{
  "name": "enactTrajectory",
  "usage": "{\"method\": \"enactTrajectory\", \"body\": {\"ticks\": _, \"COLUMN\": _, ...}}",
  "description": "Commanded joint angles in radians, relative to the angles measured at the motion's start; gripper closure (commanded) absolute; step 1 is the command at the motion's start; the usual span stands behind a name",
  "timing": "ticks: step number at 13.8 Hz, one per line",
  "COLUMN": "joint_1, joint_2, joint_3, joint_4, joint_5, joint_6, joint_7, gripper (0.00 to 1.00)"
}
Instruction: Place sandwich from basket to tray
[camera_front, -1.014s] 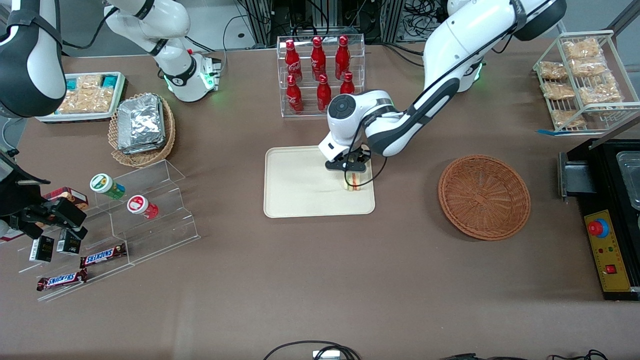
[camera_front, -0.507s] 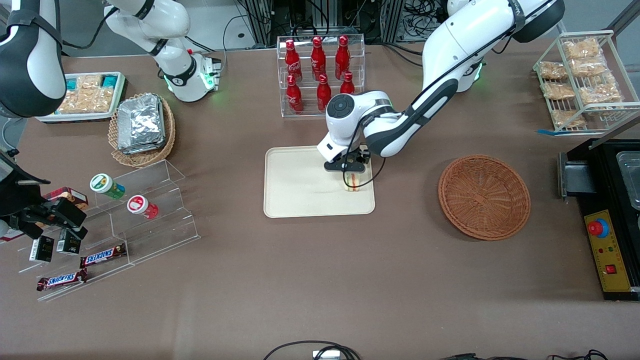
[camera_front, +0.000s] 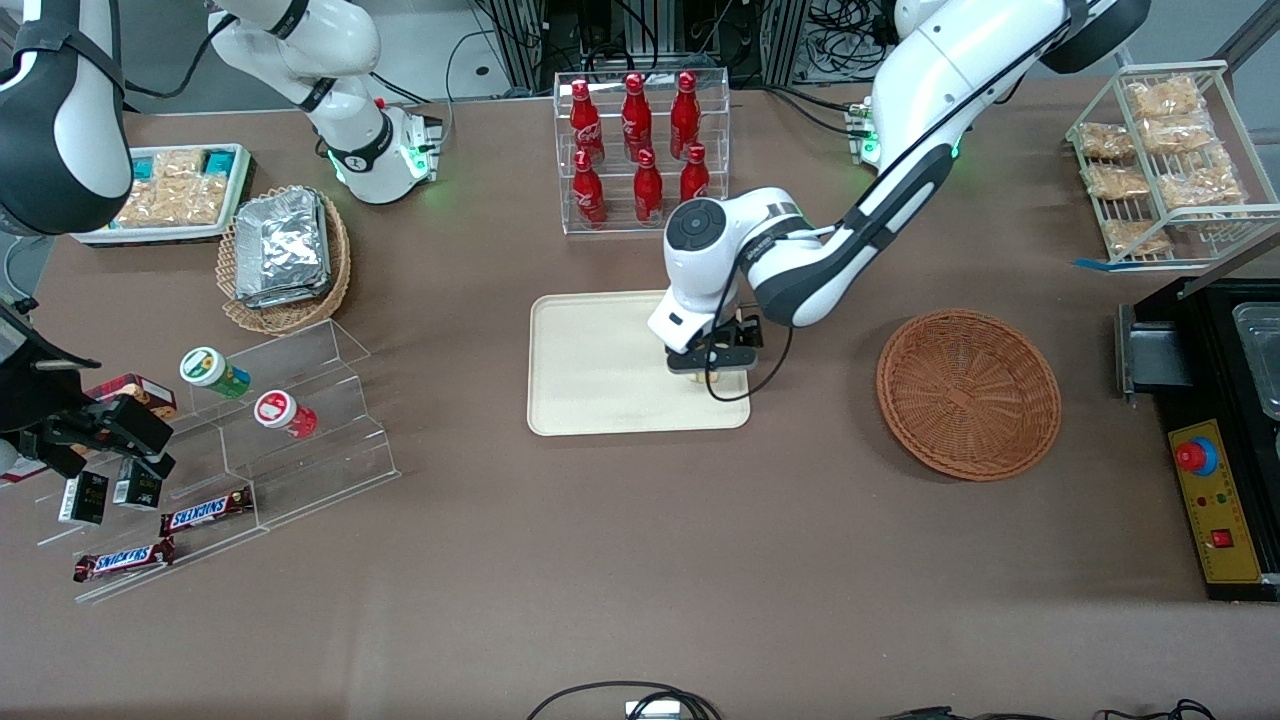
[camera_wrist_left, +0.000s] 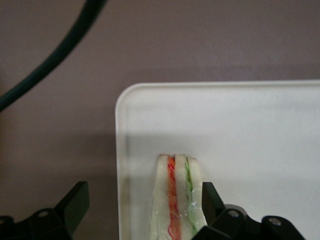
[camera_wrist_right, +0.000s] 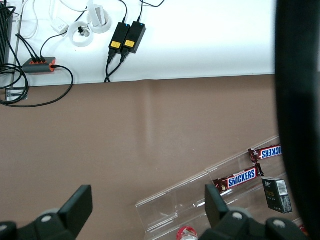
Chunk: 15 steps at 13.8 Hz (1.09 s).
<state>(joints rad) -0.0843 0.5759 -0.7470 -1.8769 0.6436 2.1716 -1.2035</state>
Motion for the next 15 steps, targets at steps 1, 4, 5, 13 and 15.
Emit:
{"method": "enactTrajectory", "body": {"ticks": 1, "joint_1": 0.038, "joint_2": -0.070, "joint_3": -0.003, "joint_4": 0.001, "joint_5": -0.045, "joint_6": -0.032, "joint_7": -0.016, "gripper": 0.01}}
{"method": "enactTrajectory", "body": {"ticks": 4, "joint_1": 0.090, "joint_2": -0.113, "joint_3": -0.003, "joint_4": 0.059, "joint_5": -0.085, "joint_6": -0.143, "joint_7": -0.016, "gripper": 0.01}}
{"method": "enactTrajectory", "body": {"ticks": 5, "joint_1": 0.092, "joint_2": -0.111, "joint_3": -0.002, "joint_4": 0.127, "joint_5": -0.131, "joint_6": -0.221, "joint_7": -0.011, "gripper": 0.01}}
{"method": "enactTrajectory", "body": {"ticks": 13, "joint_1": 0.195, "joint_2": -0.125, "joint_3": -0.003, "joint_4": 0.335, "joint_5": -0.183, "joint_6": -0.452, "joint_7": 0.050, "gripper": 0.01}}
{"method": "enactTrajectory", "body": {"ticks": 15, "joint_1": 0.250, "joint_2": -0.189, "joint_3": 0.001, "joint_4": 0.337, "joint_5": -0.286, "joint_6": -0.469, "joint_7": 0.178, "gripper": 0.01}}
